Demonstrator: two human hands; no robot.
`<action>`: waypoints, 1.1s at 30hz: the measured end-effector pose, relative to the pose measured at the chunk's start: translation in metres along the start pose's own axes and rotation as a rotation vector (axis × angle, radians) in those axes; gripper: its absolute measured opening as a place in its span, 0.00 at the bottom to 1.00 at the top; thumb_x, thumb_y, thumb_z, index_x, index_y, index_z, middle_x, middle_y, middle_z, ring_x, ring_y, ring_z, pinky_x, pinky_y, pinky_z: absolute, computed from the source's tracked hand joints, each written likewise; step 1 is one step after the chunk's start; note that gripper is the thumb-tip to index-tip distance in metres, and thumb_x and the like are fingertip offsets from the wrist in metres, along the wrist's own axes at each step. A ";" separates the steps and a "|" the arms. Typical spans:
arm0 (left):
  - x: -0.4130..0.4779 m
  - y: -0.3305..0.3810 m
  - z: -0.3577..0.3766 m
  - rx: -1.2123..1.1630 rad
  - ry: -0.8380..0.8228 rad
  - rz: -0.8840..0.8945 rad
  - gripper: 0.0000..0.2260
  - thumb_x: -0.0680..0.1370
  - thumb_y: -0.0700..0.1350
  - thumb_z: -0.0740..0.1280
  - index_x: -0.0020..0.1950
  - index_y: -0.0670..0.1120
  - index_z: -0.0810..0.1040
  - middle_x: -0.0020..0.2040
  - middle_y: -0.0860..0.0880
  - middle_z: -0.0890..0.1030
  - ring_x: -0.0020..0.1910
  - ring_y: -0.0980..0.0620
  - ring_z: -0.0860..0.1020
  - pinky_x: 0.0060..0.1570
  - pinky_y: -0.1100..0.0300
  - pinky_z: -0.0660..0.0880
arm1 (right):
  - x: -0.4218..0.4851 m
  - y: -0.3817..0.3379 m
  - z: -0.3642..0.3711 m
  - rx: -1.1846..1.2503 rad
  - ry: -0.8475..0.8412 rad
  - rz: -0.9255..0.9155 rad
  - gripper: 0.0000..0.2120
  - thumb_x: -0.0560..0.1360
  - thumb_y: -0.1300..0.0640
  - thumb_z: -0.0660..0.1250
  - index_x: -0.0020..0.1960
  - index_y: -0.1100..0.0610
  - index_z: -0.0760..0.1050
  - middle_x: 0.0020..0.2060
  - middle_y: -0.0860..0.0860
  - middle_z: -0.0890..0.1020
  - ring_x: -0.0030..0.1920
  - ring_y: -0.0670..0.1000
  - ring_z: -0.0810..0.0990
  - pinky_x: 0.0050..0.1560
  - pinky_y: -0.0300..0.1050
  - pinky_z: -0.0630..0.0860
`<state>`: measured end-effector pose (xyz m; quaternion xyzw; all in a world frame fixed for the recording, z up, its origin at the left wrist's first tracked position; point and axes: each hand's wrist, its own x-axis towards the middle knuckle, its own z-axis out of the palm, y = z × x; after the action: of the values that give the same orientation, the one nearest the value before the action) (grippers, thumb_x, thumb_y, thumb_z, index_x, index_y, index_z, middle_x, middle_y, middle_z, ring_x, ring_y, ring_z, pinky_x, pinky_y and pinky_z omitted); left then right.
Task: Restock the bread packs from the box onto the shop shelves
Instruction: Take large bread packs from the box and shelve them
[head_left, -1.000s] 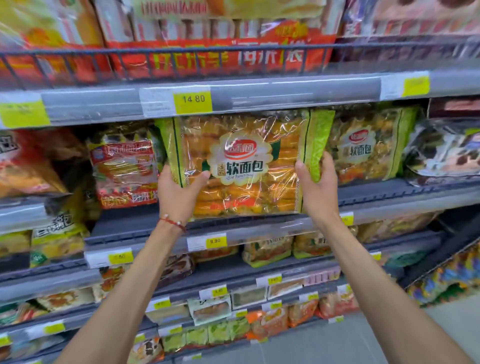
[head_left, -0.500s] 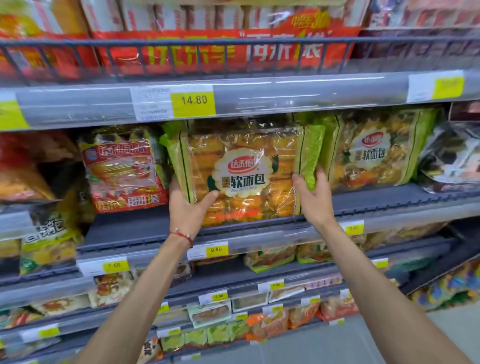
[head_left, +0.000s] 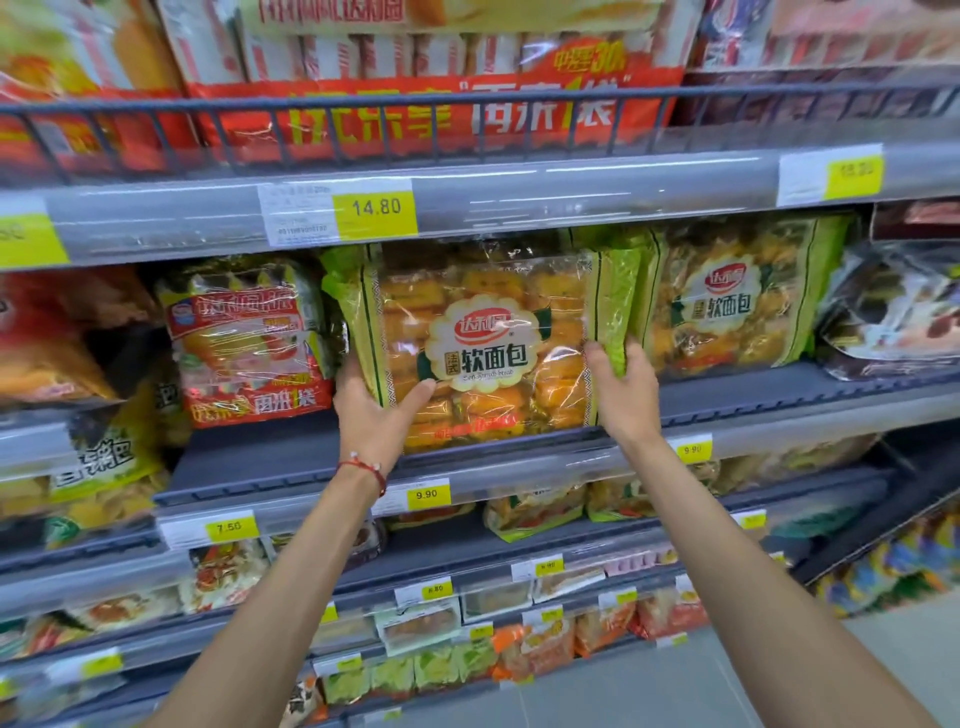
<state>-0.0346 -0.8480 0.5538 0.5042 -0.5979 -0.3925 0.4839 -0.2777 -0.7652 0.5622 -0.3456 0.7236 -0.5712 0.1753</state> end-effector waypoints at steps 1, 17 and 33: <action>-0.006 0.002 -0.002 0.017 0.025 -0.004 0.43 0.65 0.60 0.78 0.75 0.56 0.61 0.74 0.54 0.66 0.74 0.53 0.62 0.74 0.48 0.61 | -0.004 0.001 -0.002 -0.012 0.012 0.011 0.35 0.82 0.41 0.63 0.82 0.56 0.59 0.79 0.52 0.67 0.80 0.55 0.63 0.79 0.57 0.61; -0.165 -0.023 -0.009 -0.115 -0.364 -0.080 0.14 0.77 0.34 0.69 0.60 0.47 0.78 0.58 0.48 0.81 0.56 0.56 0.80 0.54 0.68 0.76 | -0.192 0.047 -0.004 0.051 0.015 -0.026 0.13 0.81 0.63 0.66 0.62 0.48 0.78 0.59 0.49 0.82 0.58 0.47 0.80 0.58 0.43 0.77; -0.312 -0.114 -0.066 0.022 -1.065 -0.163 0.13 0.76 0.26 0.62 0.58 0.36 0.77 0.43 0.50 0.81 0.33 0.70 0.78 0.36 0.76 0.71 | -0.492 0.110 -0.010 0.044 0.368 0.441 0.09 0.79 0.67 0.68 0.55 0.58 0.82 0.48 0.51 0.85 0.44 0.40 0.80 0.47 0.31 0.73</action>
<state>0.0620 -0.5606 0.4018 0.2852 -0.7236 -0.6238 0.0767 0.0278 -0.4016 0.3916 -0.0664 0.7882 -0.5881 0.1686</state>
